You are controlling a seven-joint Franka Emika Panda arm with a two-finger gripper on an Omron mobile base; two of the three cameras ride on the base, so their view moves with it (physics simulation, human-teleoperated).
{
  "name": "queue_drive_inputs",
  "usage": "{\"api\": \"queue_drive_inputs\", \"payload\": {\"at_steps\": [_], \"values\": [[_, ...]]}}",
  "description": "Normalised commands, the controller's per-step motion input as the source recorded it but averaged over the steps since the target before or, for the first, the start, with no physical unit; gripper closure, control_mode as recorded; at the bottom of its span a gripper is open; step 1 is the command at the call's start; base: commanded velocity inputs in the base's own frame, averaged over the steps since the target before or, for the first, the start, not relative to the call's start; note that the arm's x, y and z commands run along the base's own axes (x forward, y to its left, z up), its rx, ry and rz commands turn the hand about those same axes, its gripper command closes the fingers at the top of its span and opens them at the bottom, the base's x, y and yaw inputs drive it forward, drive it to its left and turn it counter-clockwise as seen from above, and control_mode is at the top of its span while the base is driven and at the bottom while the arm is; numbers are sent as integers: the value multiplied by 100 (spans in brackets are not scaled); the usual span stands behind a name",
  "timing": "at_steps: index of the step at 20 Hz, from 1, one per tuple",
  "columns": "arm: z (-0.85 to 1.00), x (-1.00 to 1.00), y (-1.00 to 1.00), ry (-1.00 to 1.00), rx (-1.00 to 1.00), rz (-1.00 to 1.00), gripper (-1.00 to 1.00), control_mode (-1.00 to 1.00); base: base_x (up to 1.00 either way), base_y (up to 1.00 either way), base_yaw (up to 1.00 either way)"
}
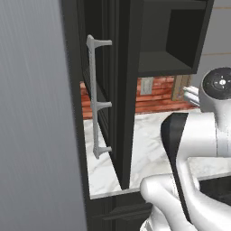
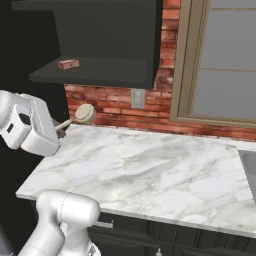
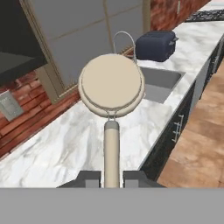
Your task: Locate and retrieve the bar soap and dish brush from the cabinet. Place them next to the sink.
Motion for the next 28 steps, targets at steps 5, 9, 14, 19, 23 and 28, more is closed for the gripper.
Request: {"api": "queue_drive_inputs", "payload": {"at_steps": [5,9,14,19,23,28], "values": [[-8,-58,-61,0,0,-3,100,-100,0,0,0],[-13,-54,-66,0,0,-1,100,-100,0,0,0],[-18,-4,-68,1,0,4,100,-100,0,0,0],[-17,16,-66,0,0,13,100,-100,0,0,0],[-21,41,-71,6,3,14,100,-100,0,0,0],[-24,50,-62,19,2,11,100,-100,0,0,0]]}}
